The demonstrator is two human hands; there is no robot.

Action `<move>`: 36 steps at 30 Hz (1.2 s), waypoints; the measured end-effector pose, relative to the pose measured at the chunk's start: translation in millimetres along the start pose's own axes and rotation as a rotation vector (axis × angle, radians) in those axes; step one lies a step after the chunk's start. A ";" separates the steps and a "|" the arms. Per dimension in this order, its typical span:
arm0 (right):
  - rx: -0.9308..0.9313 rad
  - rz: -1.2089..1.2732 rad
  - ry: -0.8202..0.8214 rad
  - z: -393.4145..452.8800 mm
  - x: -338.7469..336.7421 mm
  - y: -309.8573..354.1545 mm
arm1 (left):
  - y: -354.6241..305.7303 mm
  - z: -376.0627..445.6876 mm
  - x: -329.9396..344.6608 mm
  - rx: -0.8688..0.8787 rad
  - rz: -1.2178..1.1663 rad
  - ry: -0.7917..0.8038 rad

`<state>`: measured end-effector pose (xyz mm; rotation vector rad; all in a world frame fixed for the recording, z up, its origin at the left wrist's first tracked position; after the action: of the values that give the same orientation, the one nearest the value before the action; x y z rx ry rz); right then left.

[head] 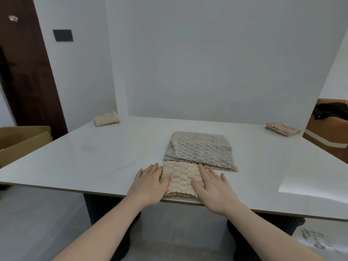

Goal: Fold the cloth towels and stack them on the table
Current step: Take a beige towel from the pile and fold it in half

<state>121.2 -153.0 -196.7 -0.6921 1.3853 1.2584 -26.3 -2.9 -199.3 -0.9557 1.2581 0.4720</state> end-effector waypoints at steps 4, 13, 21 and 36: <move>0.010 0.006 -0.017 -2.6 -2.3 1.4 | -0.4 -4.2 -4.1 0.006 -0.053 0.001; 0.059 0.068 -0.152 -6.2 -17.9 3.7 | -4.8 -19.9 -25.8 -0.046 -0.239 -0.025; 0.029 0.087 -0.072 -2.6 -5.3 -2.1 | 6.7 -6.9 -6.6 0.030 -0.222 -0.050; 0.392 0.674 0.125 10.2 -63.8 23.2 | -4.4 -5.1 -58.2 -0.560 -0.709 0.329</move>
<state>118.7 -152.2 -128.2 -0.0161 1.9939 1.3959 -42.4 1.6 -143.2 -1.9216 0.9855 0.0936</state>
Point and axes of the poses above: each hand's wrist, its own z-axis towards the middle knuckle, its own x-axis out of the palm, y = z × x, the point moved 8 cm from there along z, towards the middle knuckle, and after that the axes turned 13 degrees about -x, right-handed, at the moved point
